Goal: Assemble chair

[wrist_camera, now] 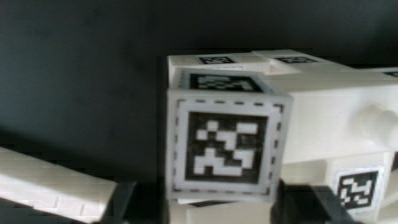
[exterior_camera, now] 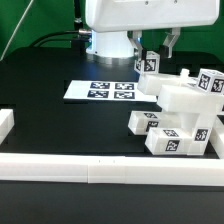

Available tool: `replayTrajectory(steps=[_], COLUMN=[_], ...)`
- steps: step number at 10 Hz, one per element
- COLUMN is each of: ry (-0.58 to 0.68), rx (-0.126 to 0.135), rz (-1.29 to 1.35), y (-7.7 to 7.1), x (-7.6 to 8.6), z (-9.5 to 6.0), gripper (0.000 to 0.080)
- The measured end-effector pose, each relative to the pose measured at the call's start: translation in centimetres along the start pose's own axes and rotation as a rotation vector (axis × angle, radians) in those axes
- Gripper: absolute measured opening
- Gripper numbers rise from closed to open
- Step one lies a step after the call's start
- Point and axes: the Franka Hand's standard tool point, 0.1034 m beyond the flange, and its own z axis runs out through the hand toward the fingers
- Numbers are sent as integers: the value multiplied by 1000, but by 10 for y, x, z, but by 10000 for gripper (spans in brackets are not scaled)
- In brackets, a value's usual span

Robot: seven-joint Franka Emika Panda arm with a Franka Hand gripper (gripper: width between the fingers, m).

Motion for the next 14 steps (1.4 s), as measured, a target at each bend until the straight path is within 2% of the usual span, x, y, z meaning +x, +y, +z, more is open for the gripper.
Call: replayTrajectory(steps=[5, 7, 8, 10, 12, 14], ry=[-8, -10, -26, -41, -40, -33], rx=[-6, -5, 4, 17, 21, 21], rz=[15, 13, 19, 43, 60, 114], y=[13, 17, 17, 11, 1, -19], x=[-6, -7, -7, -5, -2, 6], z=[12, 11, 5, -6, -11, -16], gripper=[277, 277, 277, 277, 277, 277])
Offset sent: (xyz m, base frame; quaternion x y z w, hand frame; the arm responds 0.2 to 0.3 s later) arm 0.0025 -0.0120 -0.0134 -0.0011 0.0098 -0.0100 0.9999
